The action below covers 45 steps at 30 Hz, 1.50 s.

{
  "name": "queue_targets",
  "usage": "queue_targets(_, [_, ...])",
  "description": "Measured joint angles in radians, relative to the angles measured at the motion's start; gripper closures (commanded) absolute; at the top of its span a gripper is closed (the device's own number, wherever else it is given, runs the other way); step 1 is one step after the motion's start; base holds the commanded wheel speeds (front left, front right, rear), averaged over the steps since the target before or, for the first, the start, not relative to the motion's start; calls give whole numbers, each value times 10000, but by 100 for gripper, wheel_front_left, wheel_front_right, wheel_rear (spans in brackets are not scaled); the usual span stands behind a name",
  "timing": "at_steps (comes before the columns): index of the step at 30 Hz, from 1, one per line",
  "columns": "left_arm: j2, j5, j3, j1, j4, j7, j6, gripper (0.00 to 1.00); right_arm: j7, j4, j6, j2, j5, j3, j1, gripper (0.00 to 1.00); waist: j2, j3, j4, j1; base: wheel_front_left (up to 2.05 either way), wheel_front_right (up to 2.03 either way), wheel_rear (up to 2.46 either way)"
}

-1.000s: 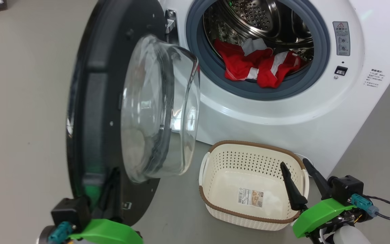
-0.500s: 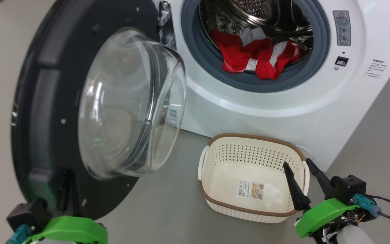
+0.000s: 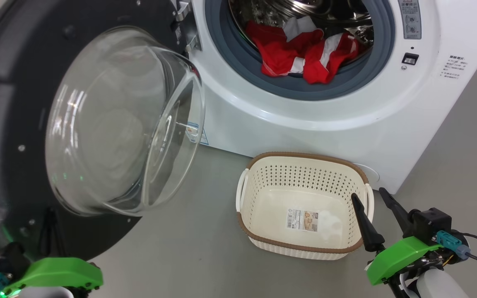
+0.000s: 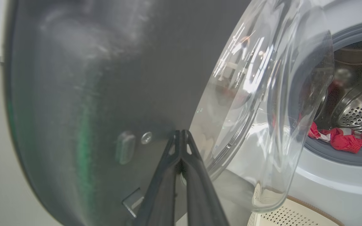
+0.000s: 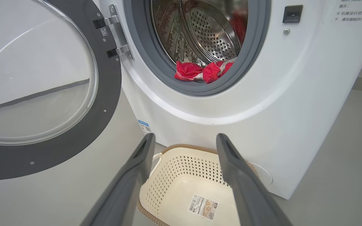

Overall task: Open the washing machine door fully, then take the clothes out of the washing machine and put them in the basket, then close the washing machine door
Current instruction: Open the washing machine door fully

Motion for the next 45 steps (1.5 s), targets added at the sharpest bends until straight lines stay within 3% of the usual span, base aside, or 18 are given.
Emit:
queue_targets(20, [249,-247,1607,-1251,1864,-186,-894,100,-2,219,0,-313,-167,203,-237,0,0,494,-173,0,0,0,0])
queue_targets(35, [215,836,2974,-2374,3329,-188,-1668,100,0,451,0,-403,-169,311,-595,0,0,665,-259,0,0,0,0])
queue_targets(41, [-21,1315,3434,-2392,3313,-188,-1843,100,-2,508,0,-347,-167,311,-594,0,0,472,-330,0,0,0,0])
queue_targets(44, [-190,1565,3645,-2322,2823,-190,-1843,46,-2,510,0,-257,-163,313,-591,0,0,314,-378,0,0,0,0])
queue_targets(45, [-247,1661,3687,-2297,2608,-188,-1843,17,-2,506,0,-244,-151,311,-588,0,0,256,-399,0,0,0,0])
